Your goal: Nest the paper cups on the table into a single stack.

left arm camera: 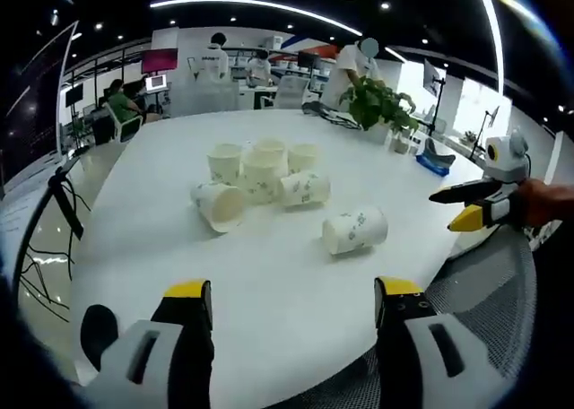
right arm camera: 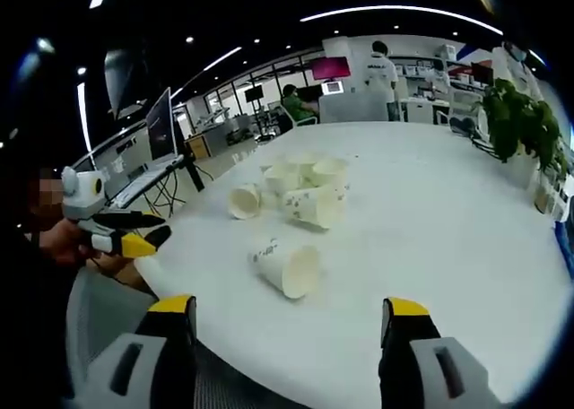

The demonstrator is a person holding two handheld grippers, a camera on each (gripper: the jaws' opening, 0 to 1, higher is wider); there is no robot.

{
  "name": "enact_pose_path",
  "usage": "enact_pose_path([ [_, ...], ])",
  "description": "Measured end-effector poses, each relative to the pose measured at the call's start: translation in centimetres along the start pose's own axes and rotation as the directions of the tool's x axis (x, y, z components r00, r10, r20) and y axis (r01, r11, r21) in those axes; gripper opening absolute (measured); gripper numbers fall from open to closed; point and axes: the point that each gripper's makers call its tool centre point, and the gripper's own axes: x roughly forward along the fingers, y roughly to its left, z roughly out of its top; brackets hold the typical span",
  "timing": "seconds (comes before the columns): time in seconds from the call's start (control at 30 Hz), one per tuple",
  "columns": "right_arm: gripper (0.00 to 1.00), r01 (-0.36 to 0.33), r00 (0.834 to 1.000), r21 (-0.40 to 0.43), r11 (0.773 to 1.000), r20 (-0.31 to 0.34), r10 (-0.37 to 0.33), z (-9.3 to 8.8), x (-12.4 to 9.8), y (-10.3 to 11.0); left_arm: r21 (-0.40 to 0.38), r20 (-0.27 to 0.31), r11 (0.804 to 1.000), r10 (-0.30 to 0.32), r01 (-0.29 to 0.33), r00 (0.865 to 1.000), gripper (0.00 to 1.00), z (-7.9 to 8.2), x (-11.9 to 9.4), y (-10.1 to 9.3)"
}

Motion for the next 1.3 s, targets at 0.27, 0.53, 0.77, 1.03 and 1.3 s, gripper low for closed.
enact_pose_path([
  [0.27,0.85,0.006,1.000,0.008,1.000,0.010,-0.006,0.10,-0.18,-0.26,0.003,0.001,1.000,-0.001,0.001,1.000,0.73,-0.11,0.08,0.05],
  [0.53,0.85,0.000,1.000,0.007,1.000,0.008,0.000,0.21,-0.43,0.26,-0.002,0.000,1.000,-0.003,0.003,1.000,0.73,-0.15,0.05,-0.36],
  [0.77,0.85,-0.008,1.000,0.009,1.000,0.006,0.008,0.03,-0.22,0.06,-0.002,0.003,1.000,-0.006,0.006,1.000,0.73,-0.03,-0.01,-0.53],
  [1.03,0.84,-0.018,1.000,0.009,1.000,0.002,0.018,-0.08,-0.05,0.24,-0.002,0.001,1.000,-0.007,0.007,1.000,0.73,-0.23,-0.09,-0.50],
  [1.3,0.82,-0.030,1.000,0.010,1.000,0.006,0.030,0.33,0.40,0.47,0.000,0.008,1.000,-0.005,0.005,1.000,0.72,0.02,0.01,-0.39],
])
